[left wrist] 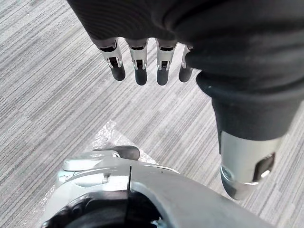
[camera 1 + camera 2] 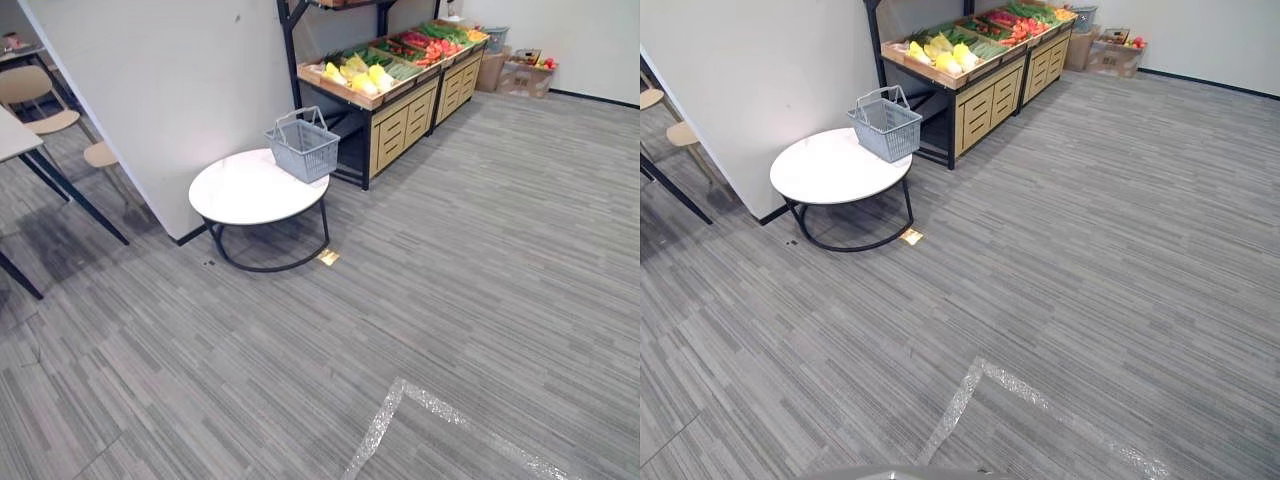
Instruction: Pick vegetable in the basket
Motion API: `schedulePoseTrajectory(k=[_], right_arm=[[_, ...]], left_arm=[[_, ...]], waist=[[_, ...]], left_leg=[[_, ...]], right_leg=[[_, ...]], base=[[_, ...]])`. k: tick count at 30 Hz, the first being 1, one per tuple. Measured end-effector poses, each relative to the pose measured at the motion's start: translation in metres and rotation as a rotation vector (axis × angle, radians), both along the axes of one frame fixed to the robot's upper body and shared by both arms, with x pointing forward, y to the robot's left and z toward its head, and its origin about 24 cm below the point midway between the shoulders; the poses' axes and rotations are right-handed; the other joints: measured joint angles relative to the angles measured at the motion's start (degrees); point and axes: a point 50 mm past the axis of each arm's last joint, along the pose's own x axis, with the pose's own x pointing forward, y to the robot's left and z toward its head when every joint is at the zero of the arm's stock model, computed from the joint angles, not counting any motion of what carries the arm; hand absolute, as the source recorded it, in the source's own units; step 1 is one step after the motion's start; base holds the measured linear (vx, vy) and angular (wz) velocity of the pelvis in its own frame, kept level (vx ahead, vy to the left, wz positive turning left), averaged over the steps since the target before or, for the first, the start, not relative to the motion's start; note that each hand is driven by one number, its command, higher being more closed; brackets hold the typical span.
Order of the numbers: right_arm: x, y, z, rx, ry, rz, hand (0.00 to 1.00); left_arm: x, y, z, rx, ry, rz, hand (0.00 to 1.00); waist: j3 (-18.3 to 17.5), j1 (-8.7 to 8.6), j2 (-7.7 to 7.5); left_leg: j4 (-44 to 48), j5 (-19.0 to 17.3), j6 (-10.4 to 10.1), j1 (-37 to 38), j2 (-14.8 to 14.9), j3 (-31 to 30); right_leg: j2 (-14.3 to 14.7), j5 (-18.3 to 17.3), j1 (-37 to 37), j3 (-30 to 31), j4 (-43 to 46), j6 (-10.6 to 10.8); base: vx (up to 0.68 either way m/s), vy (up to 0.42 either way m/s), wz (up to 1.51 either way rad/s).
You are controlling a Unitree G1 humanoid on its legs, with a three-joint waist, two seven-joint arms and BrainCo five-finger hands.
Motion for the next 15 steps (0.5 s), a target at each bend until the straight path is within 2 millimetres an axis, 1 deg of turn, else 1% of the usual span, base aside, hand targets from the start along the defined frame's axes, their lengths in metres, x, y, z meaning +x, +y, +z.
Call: schedulePoseTrajectory(k=[1, 3, 5, 6, 8, 9, 15], right_arm=[[0.0037, 0.0011, 0.0, 0.002, -0.008, 0.005, 0.0], [0.0082, 0.0024, 0.0, 0.004, -0.018, 0.009, 0.0], [0.0081, 0.0027, 0.0, 0.003, -0.017, 0.008, 0.0], [0.0082, 0.0027, 0.0, 0.003, -0.018, 0.009, 0.0], [0.0082, 0.0027, 0.0, 0.002, -0.018, 0.008, 0.0], [0.0081, 0.0027, 0.0, 0.001, -0.017, 0.008, 0.0], [0.0075, 0.0028, 0.0, 0.001, -0.017, 0.01, 0.0]], left_arm=[[0.0007, 0.0009, 0.0003, 0.003, -0.006, -0.001, 0.0], [0.0025, 0.0022, 0.0007, 0.008, -0.013, -0.003, 0.0], [0.0026, 0.0024, 0.0008, 0.01, -0.013, -0.004, 0.0], [0.0025, 0.0024, 0.0008, 0.013, -0.012, -0.007, 0.0], [0.0023, 0.0025, 0.0008, 0.018, -0.011, -0.008, 0.0], [0.0022, 0.0025, 0.0008, 0.018, -0.011, -0.009, 0.0], [0.0022, 0.0023, 0.0008, 0.018, -0.014, -0.015, 0.0]], waist=[[0.5, 0.0, -0.72], [1.0, 0.0, -0.62], [1.0, 0.0, -0.66], [1.2, 0.02, -1.0], [1.2, 0.0, -0.95], [1.3, 0.0, -1.21], [1.3, 0.0, -1.26]], left_leg=[[0.0, 0.0, 0.0, 0.0, 0.0, 0.0], [0.0, 0.0, -0.1, 0.5, 0.1, 0.0], [-0.2, -0.1, -0.1, 0.6, 0.1, 0.0], [-0.3, -0.1, -0.1, 0.6, 0.0, 0.0], [-0.3, -0.2, -0.3, 0.5, 0.0, 0.0], [-0.4, -0.2, -0.3, 0.5, 0.0, 0.0], [-0.4, -0.2, -0.2, 0.5, 0.1, 0.0]], right_leg=[[0.0, 0.0, 0.0, -0.1, 0.0, 0.1], [0.0, -0.1, 0.5, -0.1, 0.0, 0.1], [0.0, -0.3, 0.9, -0.2, 0.0, 0.4], [0.0, -0.3, 0.8, -0.3, 0.0, 0.4], [-0.1, -0.3, 0.8, -0.4, -0.1, 0.5], [-0.1, -0.3, 0.8, -0.5, -0.2, 0.5], [-0.1, -0.3, 0.9, -0.9, -0.8, 0.5]], base=[[0.0, 0.0, 0.0], [-0.02, -0.011, 0.0], [-0.08, -0.022, 0.01], [-0.09, -0.018, 0.01], [-0.07, -0.013, 0.01], [-0.06, -0.012, 0.01], [-0.02, -0.005, 0.01]])
